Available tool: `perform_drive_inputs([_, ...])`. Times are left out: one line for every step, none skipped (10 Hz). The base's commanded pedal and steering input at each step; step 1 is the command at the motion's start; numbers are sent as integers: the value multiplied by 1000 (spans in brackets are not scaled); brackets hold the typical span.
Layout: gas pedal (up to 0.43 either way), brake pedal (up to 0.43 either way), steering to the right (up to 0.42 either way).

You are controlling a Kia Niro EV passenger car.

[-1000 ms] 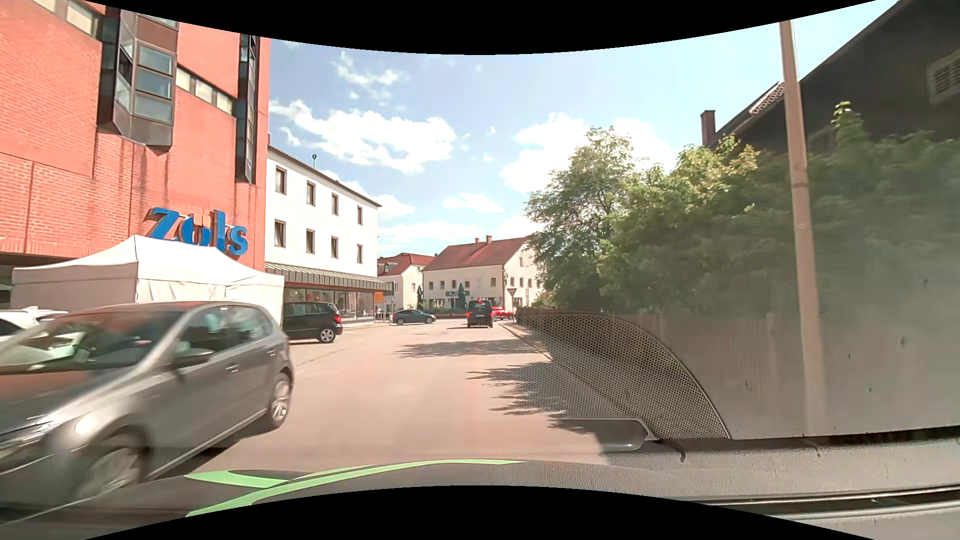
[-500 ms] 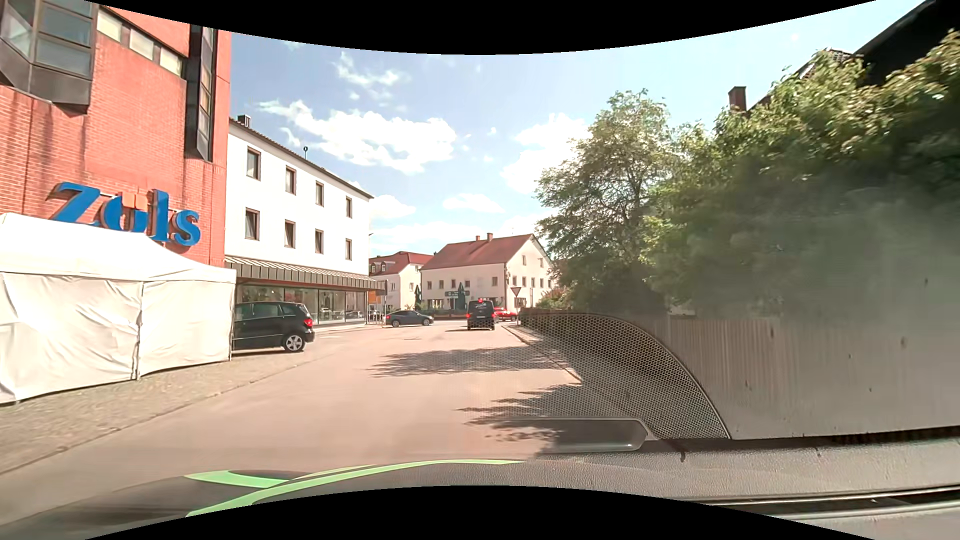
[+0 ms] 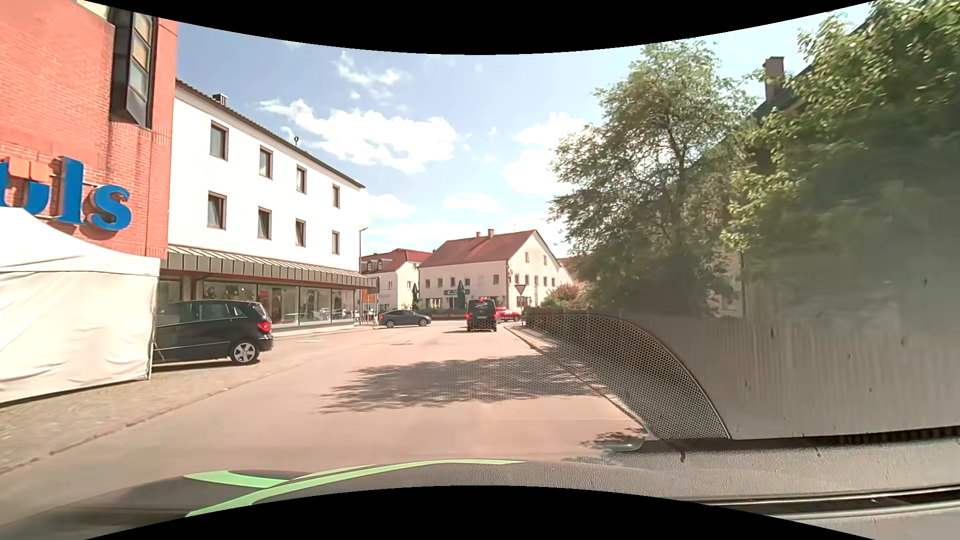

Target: Follow the waypoints while adhering to traffic rules and regulations

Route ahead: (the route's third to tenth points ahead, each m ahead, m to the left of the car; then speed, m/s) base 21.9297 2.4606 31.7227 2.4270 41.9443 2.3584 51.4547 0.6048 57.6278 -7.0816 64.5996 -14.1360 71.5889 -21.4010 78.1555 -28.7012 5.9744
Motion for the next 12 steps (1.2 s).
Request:
perform_drive_inputs([0,0,-1])
perform_drive_inputs([0,0,-1])
perform_drive_inputs([0,0,0])
perform_drive_inputs([0,0,0])
perform_drive_inputs([0,0,0])
perform_drive_inputs([0,0,0])
perform_drive_inputs([0,0,2])
perform_drive_inputs([0,0,4])
perform_drive_inputs([0,0,4])
perform_drive_inputs([0,0,4])
perform_drive_inputs([0,0,4])
perform_drive_inputs([0,0,5])
